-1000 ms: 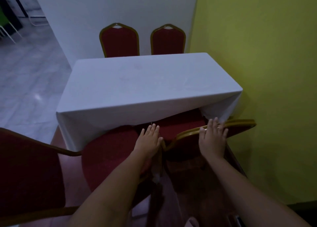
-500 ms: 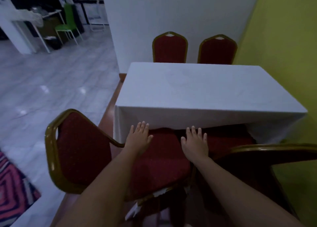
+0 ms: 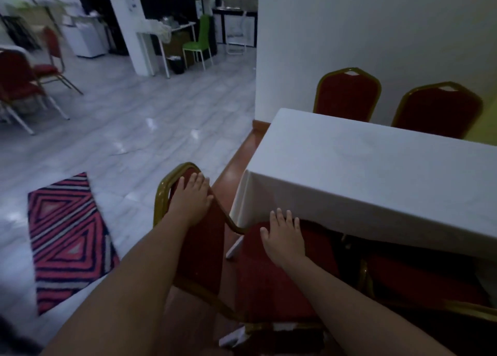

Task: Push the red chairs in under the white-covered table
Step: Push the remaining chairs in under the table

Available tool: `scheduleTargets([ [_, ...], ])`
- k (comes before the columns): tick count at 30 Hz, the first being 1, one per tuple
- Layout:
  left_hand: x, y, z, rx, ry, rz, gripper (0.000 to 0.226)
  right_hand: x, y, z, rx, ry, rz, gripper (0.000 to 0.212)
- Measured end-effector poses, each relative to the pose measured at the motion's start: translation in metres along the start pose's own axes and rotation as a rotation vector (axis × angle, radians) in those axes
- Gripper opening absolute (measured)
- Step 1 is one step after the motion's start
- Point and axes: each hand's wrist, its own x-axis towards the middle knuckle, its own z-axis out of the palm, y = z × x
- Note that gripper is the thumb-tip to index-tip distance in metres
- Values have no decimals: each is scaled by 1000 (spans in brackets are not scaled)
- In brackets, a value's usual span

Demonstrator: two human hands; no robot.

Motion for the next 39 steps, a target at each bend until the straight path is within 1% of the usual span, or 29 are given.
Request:
scheduleTargets([
  [4,8,-46,-15,65,71,-10,55,11,-46,0,43,14,-86,61],
  [6,13,-68,-23,78,69,11,53,16,-70,2,69,22,-105,63],
  [11,21,-117,-28,221,59,125,55,21,-136,11,197,45,-153,66],
  [16,25,-147,-7,214,50,274,72,21,-192,22,209,18,-221,75],
  [19,30,-151,9,165,59,331,73,24,-215,29,150,13,-264,88],
  [24,41,-155,20,23,112,402,68,35,-231,46,44,99,-267,76],
  [27,46,-159,27,-52,156,432,64,33,-236,55,61,125,-224,80],
  [29,47,-162,31,-100,208,451,60,31,-239,58,64,106,-209,85],
  [31,45,-164,34,-166,265,457,55,31,-240,56,82,71,-224,85],
  [34,38,-163,41,-249,314,421,52,31,-241,50,156,7,-244,87],
  [39,23,-167,53,-289,374,381,49,24,-240,52,244,-16,-306,91],
])
